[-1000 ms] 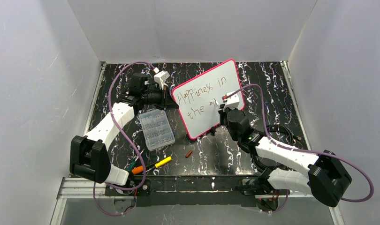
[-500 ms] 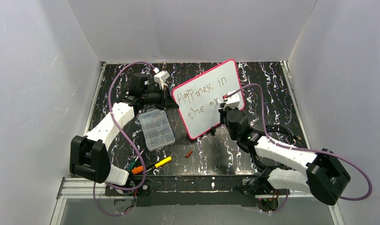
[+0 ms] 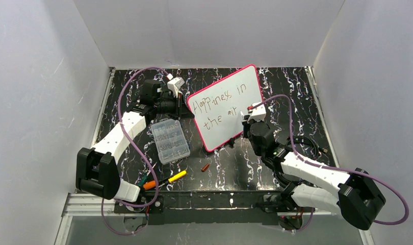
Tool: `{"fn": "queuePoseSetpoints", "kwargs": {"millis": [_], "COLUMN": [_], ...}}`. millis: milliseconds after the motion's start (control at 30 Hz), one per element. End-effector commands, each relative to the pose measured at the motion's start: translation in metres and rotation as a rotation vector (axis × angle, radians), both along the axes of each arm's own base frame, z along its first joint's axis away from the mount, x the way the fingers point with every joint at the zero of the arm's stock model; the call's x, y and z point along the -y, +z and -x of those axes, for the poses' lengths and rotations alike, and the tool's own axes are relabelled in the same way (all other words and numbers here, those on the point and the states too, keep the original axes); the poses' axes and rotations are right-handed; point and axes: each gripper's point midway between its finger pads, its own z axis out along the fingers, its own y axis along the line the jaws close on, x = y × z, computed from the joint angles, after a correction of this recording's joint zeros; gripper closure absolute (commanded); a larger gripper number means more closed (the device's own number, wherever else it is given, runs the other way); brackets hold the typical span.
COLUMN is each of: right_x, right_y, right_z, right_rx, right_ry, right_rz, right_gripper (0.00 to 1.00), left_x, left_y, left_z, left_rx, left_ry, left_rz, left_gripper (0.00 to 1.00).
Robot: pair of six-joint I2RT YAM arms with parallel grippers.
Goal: Write a sentence on the whiteboard
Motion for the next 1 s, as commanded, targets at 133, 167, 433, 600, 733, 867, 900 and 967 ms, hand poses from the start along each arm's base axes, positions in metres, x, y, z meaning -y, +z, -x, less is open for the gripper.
{"fn": "queuePoseSetpoints", "kwargs": {"millis": [133, 167, 433, 600, 733, 867, 900, 967], "right_x": [0.000, -0.001, -0.006, -0.010, -0.008, 0.004, 0.009, 0.018], "right_y": [-0.003, -0.004, -0.007, -0.008, -0.002, 0.013, 0.016, 0.023], "right_z": [-0.004, -0.004, -0.009, -0.011, -0.010, -0.002, 0.000, 0.005], "right_rx": [-0.008, -0.009, -0.016, -0.018, -0.006, 0.015, 0.017, 0.026], "right_ry": [-0.010, -0.009, 0.011, 0.026, 0.019, -0.007, -0.020, -0.043], "right_rz": [-0.033, -0.032, -0.029, -0.028, -0.035, -0.063, -0.068, -0.075], "right_gripper": [0.99, 0.99, 0.99, 0.99, 0.99, 0.99, 0.99, 0.99], "left_x": [0.006, 0.006, 0.006, 0.006, 0.006, 0.004, 0.004, 0.002], "left_y": [0.024, 0.024, 0.022, 0.022, 0.021, 0.016, 0.015, 0.015], "left_z": [0.007, 0.007, 0.007, 0.007, 0.007, 0.007, 0.007, 0.009], "left_rx": [0.052, 0.051, 0.047, 0.046, 0.045, 0.021, 0.017, 0.020], "left_ry": [-0.041, -0.042, -0.043, -0.044, -0.043, -0.026, -0.023, -0.019], "left_rz": [0.047, 0.046, 0.046, 0.045, 0.044, 0.031, 0.029, 0.024], "left_gripper": [1.00, 1.00, 1.00, 1.00, 1.00, 1.00, 1.00, 1.00]}}
